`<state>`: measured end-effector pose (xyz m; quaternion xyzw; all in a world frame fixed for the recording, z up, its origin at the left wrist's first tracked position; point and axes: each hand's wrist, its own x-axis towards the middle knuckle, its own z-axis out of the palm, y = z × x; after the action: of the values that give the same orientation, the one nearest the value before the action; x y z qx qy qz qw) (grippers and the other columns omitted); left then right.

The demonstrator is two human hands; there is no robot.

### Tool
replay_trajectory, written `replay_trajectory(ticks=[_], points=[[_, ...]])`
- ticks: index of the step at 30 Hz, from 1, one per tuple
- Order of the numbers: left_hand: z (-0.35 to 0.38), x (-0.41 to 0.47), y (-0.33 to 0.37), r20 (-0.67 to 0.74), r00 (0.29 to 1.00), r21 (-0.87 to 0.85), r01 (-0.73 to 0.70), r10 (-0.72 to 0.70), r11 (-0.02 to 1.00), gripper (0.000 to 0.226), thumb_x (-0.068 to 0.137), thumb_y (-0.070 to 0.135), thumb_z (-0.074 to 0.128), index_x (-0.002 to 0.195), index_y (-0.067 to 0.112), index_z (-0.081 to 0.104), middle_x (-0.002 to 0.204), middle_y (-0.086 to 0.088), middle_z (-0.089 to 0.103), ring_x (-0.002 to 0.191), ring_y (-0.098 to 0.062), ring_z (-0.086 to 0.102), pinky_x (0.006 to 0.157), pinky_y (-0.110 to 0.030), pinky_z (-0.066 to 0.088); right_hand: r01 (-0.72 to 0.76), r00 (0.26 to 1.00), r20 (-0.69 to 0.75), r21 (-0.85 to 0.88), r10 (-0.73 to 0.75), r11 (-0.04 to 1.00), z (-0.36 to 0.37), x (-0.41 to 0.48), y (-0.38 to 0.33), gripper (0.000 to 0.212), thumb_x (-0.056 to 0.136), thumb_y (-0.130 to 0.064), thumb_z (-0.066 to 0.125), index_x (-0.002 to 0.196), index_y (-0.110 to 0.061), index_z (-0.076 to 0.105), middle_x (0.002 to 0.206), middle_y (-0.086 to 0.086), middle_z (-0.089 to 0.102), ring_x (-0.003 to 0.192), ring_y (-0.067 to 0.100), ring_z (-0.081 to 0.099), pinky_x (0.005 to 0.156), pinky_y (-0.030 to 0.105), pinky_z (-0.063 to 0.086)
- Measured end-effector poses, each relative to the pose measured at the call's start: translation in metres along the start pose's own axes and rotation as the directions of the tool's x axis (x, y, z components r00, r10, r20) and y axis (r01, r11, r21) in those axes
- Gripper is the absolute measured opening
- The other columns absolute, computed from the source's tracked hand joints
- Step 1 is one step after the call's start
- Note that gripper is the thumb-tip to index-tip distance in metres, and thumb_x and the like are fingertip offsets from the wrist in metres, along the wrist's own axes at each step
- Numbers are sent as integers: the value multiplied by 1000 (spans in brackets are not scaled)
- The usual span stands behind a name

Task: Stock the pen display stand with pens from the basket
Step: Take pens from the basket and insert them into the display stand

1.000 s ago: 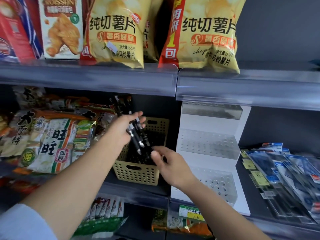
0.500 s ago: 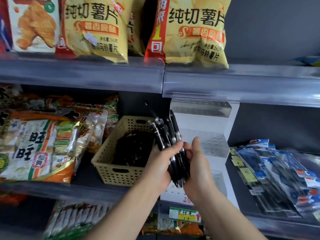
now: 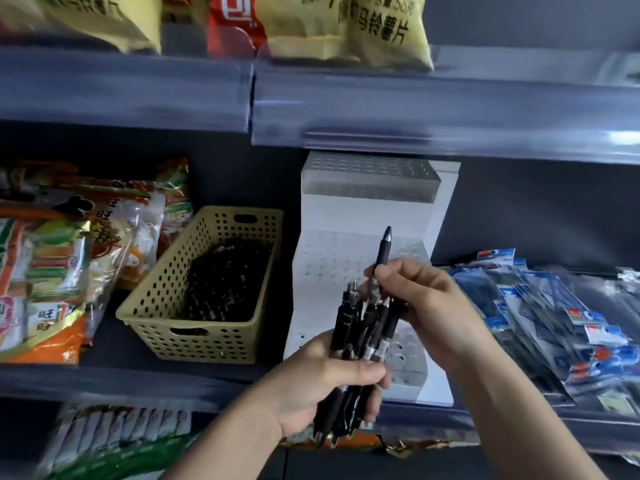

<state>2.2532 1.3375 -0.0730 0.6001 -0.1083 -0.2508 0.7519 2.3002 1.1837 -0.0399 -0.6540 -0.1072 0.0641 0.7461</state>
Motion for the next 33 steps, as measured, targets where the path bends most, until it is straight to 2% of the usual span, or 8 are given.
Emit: replay_trajectory(ticks=[5,8,14,21,26,29,31,33], points=[[-5,3,1,15,1000,-22,-25,25,999,11,80,8,61,86,8,70,68,-7,64,56,-20,58,62,-33,50,382,825,-501,158,-259,910,-20,0,-17,15,89,-19,61,74,-20,63,69,-2,64,60,9,56,54,19,46],[-5,8,-2,-22,1000,-164,12,-16,986,18,77,9,64,92,6,73,71,-10,65,56,-21,60,59,-32,52,513,722,-570,62,-391,856,-28,-11,-32,16,93,-20,59,77,-21,56,66,-6,56,58,7,48,56,20,42],[5,7,5,-67,991,-417,75,-113,906,19,75,6,63,91,-1,72,87,-19,72,60,-24,66,50,-28,52,627,588,-229,-476,-775,617,1,-33,-19,9,87,-19,61,85,-24,53,73,-6,57,59,7,54,55,21,45],[0,12,6,-151,980,-665,-6,-127,746,37,72,26,69,106,9,70,102,-13,69,90,-27,68,77,-41,57,568,638,289,-803,-714,182,20,-37,21,9,81,-11,61,75,-5,62,73,4,59,63,24,55,50,36,45],[-3,10,7,-123,989,-745,-37,-83,666,63,48,24,92,105,7,71,104,-13,70,92,-26,69,78,-42,57,554,693,327,-812,-643,184,21,-39,20,32,83,-41,66,87,-10,67,85,-2,64,72,20,55,57,34,47],[-3,9,8,-207,967,-661,-27,-148,750,42,56,28,82,93,11,73,88,-6,68,85,-21,62,86,-37,50,611,732,442,-763,-519,211,24,-42,17,68,73,-73,55,99,-13,71,96,-4,64,82,17,55,67,32,47],[-3,7,10,-239,959,-591,-19,-153,806,35,55,22,77,87,8,71,74,-7,64,68,-18,59,64,-30,52,619,751,404,-707,-522,343,24,-42,14,66,76,-76,47,93,-17,73,92,-7,64,84,14,57,70,28,45],[0,2,12,-240,962,-493,-6,-129,870,29,58,14,73,84,2,69,66,-11,63,55,-20,57,49,-27,50,485,840,141,-627,-524,610,20,-36,9,48,83,-69,48,79,-25,68,76,-12,62,73,9,57,63,23,42]])
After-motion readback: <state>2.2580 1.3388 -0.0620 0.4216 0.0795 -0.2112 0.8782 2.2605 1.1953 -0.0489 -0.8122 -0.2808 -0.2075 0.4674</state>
